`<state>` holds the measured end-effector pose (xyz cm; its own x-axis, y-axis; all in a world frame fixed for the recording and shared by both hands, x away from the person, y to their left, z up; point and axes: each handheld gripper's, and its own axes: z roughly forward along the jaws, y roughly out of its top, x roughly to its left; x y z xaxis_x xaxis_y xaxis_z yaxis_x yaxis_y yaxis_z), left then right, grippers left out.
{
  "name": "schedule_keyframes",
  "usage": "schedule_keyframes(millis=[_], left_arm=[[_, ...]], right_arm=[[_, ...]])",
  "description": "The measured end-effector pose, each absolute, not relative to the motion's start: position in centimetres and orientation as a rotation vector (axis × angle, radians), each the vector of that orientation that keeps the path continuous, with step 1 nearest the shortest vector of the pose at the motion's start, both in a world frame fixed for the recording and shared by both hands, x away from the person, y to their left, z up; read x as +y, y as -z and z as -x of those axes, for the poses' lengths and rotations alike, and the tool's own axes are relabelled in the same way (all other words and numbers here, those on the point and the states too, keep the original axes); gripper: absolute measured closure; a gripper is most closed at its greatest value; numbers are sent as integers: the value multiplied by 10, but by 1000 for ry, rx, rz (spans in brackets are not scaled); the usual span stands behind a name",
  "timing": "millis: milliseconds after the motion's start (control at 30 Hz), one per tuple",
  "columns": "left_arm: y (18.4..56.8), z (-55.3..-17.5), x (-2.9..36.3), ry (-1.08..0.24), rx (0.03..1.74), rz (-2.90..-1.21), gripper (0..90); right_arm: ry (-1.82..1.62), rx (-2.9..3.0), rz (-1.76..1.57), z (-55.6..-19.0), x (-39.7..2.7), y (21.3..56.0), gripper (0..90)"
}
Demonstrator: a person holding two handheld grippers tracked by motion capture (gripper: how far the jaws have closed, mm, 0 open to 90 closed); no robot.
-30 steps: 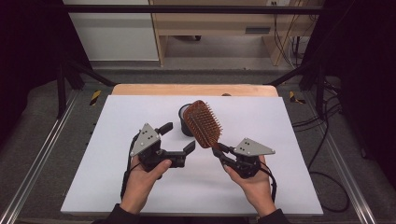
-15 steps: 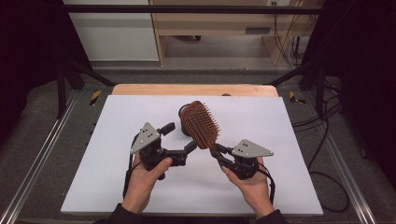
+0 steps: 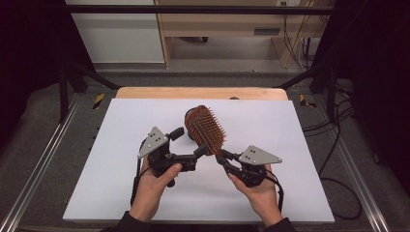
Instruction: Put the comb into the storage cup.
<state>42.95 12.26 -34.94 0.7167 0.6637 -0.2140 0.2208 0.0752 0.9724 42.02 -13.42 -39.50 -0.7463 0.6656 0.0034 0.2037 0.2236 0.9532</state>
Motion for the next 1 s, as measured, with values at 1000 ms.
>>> schedule_keyframes(millis=[1000], left_arm=[[339, -445, 123, -304, 846, -1413, 77]], right_arm=[[-1477, 2120, -725, -413, -113, 404, 730]])
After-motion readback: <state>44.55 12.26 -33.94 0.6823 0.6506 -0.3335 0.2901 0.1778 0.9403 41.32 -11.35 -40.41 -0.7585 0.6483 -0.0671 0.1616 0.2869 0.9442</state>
